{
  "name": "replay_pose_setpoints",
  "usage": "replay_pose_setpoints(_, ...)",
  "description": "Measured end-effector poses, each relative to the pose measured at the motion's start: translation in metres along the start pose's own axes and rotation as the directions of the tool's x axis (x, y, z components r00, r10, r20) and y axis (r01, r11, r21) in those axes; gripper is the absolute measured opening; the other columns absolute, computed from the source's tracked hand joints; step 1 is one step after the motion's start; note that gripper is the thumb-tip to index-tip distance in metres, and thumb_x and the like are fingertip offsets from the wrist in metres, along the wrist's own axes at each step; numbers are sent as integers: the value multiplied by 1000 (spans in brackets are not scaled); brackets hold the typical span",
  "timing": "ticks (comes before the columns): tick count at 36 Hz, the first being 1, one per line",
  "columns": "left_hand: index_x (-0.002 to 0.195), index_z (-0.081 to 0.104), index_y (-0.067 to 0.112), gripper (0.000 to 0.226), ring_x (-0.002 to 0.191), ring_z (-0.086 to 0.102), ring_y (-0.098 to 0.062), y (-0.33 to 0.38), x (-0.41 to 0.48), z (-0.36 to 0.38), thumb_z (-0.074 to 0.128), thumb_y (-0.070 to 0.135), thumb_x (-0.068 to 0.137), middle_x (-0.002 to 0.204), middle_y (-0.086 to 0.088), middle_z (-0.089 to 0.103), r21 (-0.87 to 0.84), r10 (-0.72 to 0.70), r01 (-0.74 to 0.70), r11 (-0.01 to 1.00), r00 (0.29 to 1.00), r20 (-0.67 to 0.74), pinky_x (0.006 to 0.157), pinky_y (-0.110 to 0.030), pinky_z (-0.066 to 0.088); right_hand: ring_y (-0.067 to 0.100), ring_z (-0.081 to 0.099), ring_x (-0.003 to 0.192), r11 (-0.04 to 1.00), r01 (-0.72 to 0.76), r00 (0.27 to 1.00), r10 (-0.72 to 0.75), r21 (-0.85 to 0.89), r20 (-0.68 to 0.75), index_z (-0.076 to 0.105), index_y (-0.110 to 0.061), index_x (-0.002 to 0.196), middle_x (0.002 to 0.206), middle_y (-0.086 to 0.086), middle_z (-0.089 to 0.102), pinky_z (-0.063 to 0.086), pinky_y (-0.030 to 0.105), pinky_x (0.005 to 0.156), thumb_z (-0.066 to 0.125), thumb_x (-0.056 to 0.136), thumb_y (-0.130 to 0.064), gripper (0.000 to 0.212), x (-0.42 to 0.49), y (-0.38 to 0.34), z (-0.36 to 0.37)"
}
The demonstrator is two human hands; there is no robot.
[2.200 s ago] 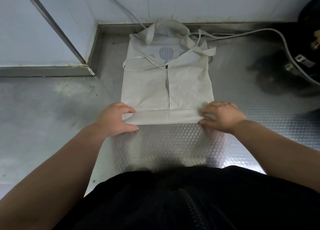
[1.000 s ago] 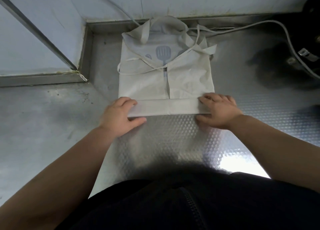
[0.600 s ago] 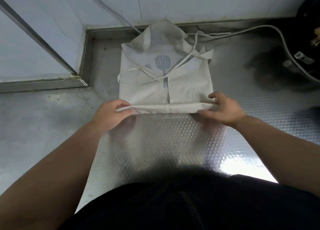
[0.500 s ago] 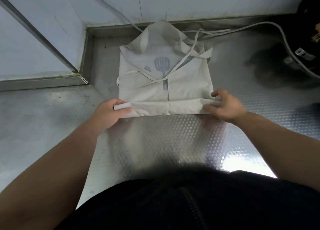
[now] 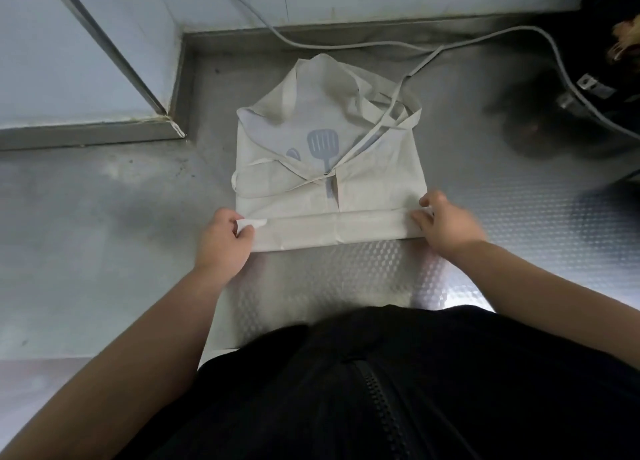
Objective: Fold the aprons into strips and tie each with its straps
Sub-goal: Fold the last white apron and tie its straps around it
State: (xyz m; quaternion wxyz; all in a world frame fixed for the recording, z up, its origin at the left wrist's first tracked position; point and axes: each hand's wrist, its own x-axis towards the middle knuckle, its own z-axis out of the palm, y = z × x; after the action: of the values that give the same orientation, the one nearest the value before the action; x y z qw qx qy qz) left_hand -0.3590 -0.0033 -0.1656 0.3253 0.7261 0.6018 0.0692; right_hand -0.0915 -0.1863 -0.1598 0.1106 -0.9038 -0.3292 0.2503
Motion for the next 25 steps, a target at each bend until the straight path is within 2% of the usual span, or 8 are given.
replay_pose_setpoints(5,115,53,12,25,99,54,-31,-5,-17,3,54,16,91,111,-11,54,56,21,-17,998,997,-72,75,-30,36,32,56,88,992,76,997,-78,-99,-19,59,-16,99,95,10,64,39,33,70,45,97,-40,28,-9,-2,2)
replay_pose_setpoints(8,108,64,15,23,111,48,-34,-7,-22,4,55,10,88,127,-12,46,203,186,-156,967,973,-136,89,-36,40,31,54,105,984,119,993,-114,-133,42,61,-22,108,116,10,60,42,36,86,44,93,-52,38,-14,2,1)
replay_pose_setpoints(10,110,68,13,25,115,46,-34,-12,-24,3,55,8,89,130,-9,51,259,328,-298,919,941,-85,96,-36,40,28,44,124,983,145,986,-133,-117,105,56,-28,124,142,5,40,35,37,103,55,84,-57,49,-19,5,-2)
replay_pose_setpoints(13,124,62,16,34,120,51,-21,-19,-27,-1,59,23,91,136,3,52,227,322,-322,919,946,39,99,-27,36,29,31,135,953,222,966,-187,-206,176,42,-31,138,155,-4,20,23,39,111,65,79,-50,66,-24,9,-6)
replay_pose_setpoints(16,131,56,20,73,126,44,-12,-19,-34,-4,76,54,69,138,7,46,242,277,-299,923,953,124,105,-25,33,29,33,135,937,268,961,-241,-227,138,43,-29,139,152,-8,31,24,39,109,56,88,-42,54,-21,11,-7)
replay_pose_setpoints(18,129,57,20,83,123,44,-12,-18,-36,-4,83,55,58,132,7,46,223,280,-307,925,949,145,104,-26,35,28,38,131,920,305,952,-287,-246,106,50,-29,135,146,-5,42,26,38,106,50,93,-38,43,-18,13,-8)
replay_pose_setpoints(22,108,69,22,40,106,55,-13,-14,-30,-13,81,31,71,113,8,55,122,223,-242,962,963,154,85,-18,35,32,54,110,939,289,957,-283,-187,58,63,-21,114,111,6,65,34,39,95,50,93,-37,30,-11,14,-14)
replay_pose_setpoints(25,82,73,28,10,74,57,-15,-7,-23,-21,68,36,84,77,5,62,56,119,-136,989,964,239,64,-25,36,31,56,94,987,158,986,-158,2,60,56,-17,98,94,7,62,41,36,83,54,91,-39,24,0,11,-19)
